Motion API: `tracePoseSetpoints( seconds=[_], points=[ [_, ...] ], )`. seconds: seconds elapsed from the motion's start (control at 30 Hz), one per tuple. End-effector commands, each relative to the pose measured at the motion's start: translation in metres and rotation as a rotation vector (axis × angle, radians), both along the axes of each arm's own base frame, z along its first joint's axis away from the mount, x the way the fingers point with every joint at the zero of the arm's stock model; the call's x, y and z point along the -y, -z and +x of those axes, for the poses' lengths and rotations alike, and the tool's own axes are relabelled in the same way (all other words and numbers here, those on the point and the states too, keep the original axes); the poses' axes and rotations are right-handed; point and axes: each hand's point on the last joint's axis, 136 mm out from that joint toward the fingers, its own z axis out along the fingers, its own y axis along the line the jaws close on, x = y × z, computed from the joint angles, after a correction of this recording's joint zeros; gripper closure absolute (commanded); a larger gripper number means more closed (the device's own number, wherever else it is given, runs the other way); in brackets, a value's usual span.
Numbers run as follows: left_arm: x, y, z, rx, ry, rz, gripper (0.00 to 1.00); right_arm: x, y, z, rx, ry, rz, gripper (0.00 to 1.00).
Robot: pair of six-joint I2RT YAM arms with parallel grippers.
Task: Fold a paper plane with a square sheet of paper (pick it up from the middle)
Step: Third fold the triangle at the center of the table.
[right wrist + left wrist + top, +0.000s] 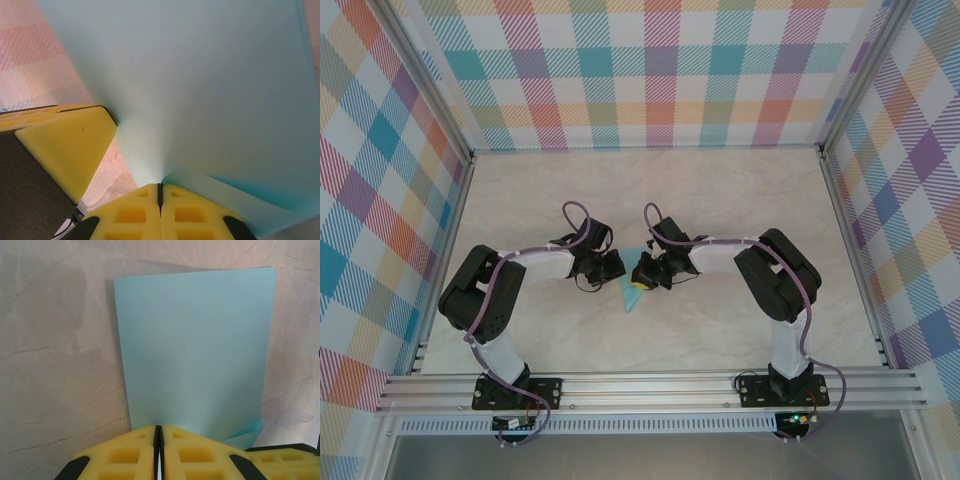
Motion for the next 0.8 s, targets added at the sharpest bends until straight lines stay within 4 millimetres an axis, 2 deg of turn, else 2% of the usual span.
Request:
tracePoseSetpoints(
  seconds=[0.0, 0.77],
  points=[
    [-0.0043, 0.0038, 0.0008, -0.016, 0.001, 0.019, 0.88, -0.0067, -0.002, -0.0033, 0.004, -0.05, 0.013, 0.98],
    [-0.0029, 0.0023, 0.0009, -0.016, 0.005, 0.017, 0.87, -0.0075, 0.0074, -0.0031, -0.009, -0.06, -0.006, 0.96]
  ],
)
